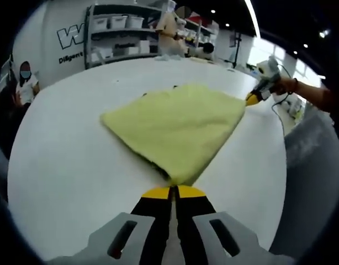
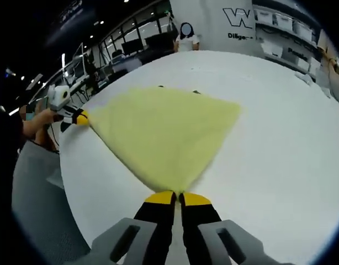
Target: Fold the garment on the visible template until the final outline fits inside the template.
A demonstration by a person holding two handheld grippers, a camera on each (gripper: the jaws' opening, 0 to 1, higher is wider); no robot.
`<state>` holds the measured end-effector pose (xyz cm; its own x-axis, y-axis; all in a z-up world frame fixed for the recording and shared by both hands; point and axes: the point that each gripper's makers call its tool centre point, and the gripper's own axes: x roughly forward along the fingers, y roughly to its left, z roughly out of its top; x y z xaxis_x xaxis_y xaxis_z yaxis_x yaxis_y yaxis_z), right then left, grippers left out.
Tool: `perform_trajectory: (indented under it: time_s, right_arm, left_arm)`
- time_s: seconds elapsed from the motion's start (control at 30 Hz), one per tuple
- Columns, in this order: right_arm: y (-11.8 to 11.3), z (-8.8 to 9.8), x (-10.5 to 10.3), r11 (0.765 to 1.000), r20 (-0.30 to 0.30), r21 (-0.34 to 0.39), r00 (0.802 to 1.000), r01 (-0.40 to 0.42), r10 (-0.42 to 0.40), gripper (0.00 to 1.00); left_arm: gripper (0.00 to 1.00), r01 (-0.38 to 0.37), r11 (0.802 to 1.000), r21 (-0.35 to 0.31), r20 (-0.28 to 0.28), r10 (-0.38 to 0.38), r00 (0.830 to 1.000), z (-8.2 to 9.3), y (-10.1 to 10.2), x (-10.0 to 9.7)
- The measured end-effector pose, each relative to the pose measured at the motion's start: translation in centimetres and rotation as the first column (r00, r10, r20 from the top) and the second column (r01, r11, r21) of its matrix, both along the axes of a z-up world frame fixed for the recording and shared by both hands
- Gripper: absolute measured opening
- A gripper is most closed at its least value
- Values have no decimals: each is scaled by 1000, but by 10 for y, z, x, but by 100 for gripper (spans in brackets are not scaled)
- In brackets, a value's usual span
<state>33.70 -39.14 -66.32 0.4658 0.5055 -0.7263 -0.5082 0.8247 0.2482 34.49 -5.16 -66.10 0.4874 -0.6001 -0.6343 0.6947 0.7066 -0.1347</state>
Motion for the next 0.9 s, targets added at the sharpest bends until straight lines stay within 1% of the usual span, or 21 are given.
perform_trajectory:
  time_s: [0.03, 0.1, 0.13, 0.17, 0.27, 0.3, 0.33, 0.43, 0.47, 0.5, 0.53, 0.57, 0.63, 0.73, 0.9]
  right_arm:
    - [0, 3, 1, 1000, 9, 13, 1000, 4, -4, 0]
    - [1, 8, 1, 1000, 12, 24, 1000, 20, -20, 8]
    - [1, 10, 1, 999, 15, 28, 1000, 25, -25, 14]
    - [1, 12, 2, 999, 20, 31, 999, 28, -29, 23]
    - [7, 24, 3, 996, 37, 63, 997, 62, -64, 44]
    - [8, 27, 3, 996, 42, 63, 997, 61, -63, 47]
    - [10, 30, 3, 996, 54, 59, 997, 60, -63, 50]
    - [13, 38, 1, 998, 78, 44, 995, 54, -57, 56]
    - [15, 40, -1, 998, 81, 40, 995, 50, -53, 59]
    - [17, 43, -2, 998, 87, 39, 995, 48, -51, 62]
    - [18, 44, -3, 999, 92, 37, 995, 40, -43, 66]
    - [21, 46, -5, 999, 96, 34, 995, 35, -38, 72]
    - [25, 47, -11, 999, 95, 23, 995, 29, -31, 78]
    - [29, 51, -20, 1000, 101, 11, 995, 22, -23, 82]
    - [36, 60, -35, 1000, 119, 14, 992, 28, -29, 94]
  left_arm:
    - [3, -11, 1000, -16, -1, 11, 1000, 3, -1, 0]
    - [13, -14, 999, -44, 14, 15, 1000, 10, -4, 0]
    - [17, -20, 998, -60, 13, 21, 1000, 15, -6, -1]
    - [21, -24, 998, -65, 12, 25, 1000, 17, -7, -2]
    - [35, -47, 998, -43, -10, 46, 999, 19, -5, -4]
    - [40, -59, 998, -36, -9, 59, 998, 20, -3, -4]
    - [44, -64, 997, -35, -7, 63, 998, 22, -3, -5]
    - [56, -121, 990, -73, -20, 119, 993, 32, -4, -7]
    - [58, -125, 990, -68, -25, 123, 992, 34, -5, -10]
    - [60, -116, 992, -58, -10, 115, 993, 38, -7, -14]
    - [63, -121, 991, -55, -10, 120, 993, 40, -8, -15]
    - [65, -128, 990, -54, -16, 128, 992, 41, -8, -18]
    - [70, -147, 987, -63, -30, 145, 989, 44, -10, -22]
    - [75, -164, 984, -62, -13, 164, 986, 51, -13, -30]
    - [82, -183, 983, -33, 8, 183, 983, 59, -15, -42]
